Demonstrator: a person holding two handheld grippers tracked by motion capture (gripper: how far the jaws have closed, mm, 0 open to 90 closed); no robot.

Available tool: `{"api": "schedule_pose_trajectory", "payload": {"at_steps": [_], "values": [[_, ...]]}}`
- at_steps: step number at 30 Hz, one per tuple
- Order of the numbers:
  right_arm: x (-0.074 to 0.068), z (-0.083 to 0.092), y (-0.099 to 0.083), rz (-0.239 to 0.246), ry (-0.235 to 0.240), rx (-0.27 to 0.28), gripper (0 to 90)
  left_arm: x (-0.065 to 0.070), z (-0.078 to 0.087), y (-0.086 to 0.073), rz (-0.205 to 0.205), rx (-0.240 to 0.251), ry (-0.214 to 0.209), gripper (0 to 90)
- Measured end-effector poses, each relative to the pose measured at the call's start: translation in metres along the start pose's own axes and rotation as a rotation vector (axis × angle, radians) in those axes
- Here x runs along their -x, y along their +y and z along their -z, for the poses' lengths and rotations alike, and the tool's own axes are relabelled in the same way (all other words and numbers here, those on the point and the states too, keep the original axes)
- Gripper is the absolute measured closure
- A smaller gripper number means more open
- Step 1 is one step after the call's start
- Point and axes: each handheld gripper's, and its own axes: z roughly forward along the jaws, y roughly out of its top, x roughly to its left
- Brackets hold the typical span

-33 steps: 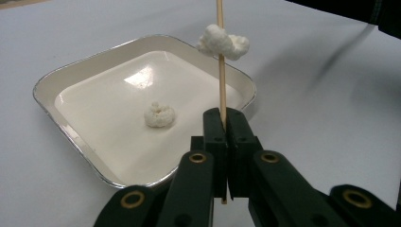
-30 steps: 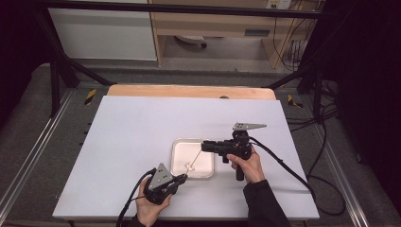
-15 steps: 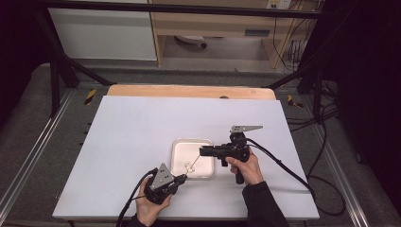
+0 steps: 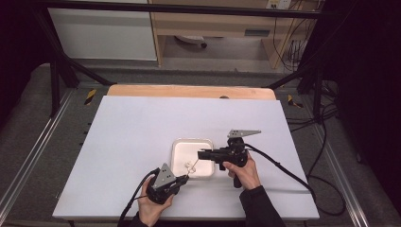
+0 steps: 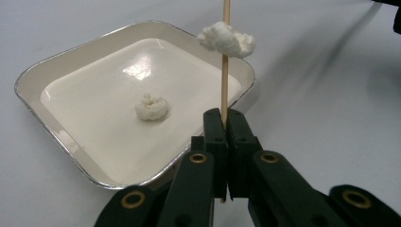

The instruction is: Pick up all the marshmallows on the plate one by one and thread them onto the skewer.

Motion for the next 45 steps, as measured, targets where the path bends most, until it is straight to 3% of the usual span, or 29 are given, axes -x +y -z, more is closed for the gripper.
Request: {"api": "schedule_pose_trajectory", "payload": {"at_steps": [13,26,28,30,32,35,37,42,45], "values": [[-0.001,-0.004,-0.007,0.022,-0.037,0.008,81.7,0.0,-0.002,-0.001,0.015,-0.008,0.0,88.8],[-0.001,-0.005,-0.008,0.018,-0.022,0.018,81.7,0.001,-0.001,0.001,0.028,0.018,-0.008,88.8],[-0.001,-0.007,-0.009,0.011,-0.011,-0.007,81.4,0.002,0.001,0.005,0.045,0.07,-0.035,88.8],[-0.001,-0.017,-0.019,0.018,-0.002,-0.054,80.9,0.005,0.001,0.011,0.004,0.042,0.017,88.8],[-0.001,-0.018,-0.019,0.027,0.006,-0.032,80.9,0.003,0.002,0.011,0.029,0.062,-0.005,88.8],[-0.002,-0.016,-0.017,0.019,0.008,-0.029,80.1,0.002,0.002,0.011,0.029,0.064,-0.003,88.7],[-0.002,-0.017,-0.018,0.023,-0.005,-0.025,76.2,0.002,0.0,0.011,0.042,0.062,-0.002,88.7],[-0.005,-0.013,-0.017,0.05,-0.056,0.016,51.5,-0.005,0.005,0.006,0.073,0.06,0.019,88.7],[-0.005,-0.006,-0.015,0.067,-0.099,0.04,42.0,-0.011,0.01,0.004,0.097,0.068,0.032,88.7]]}}
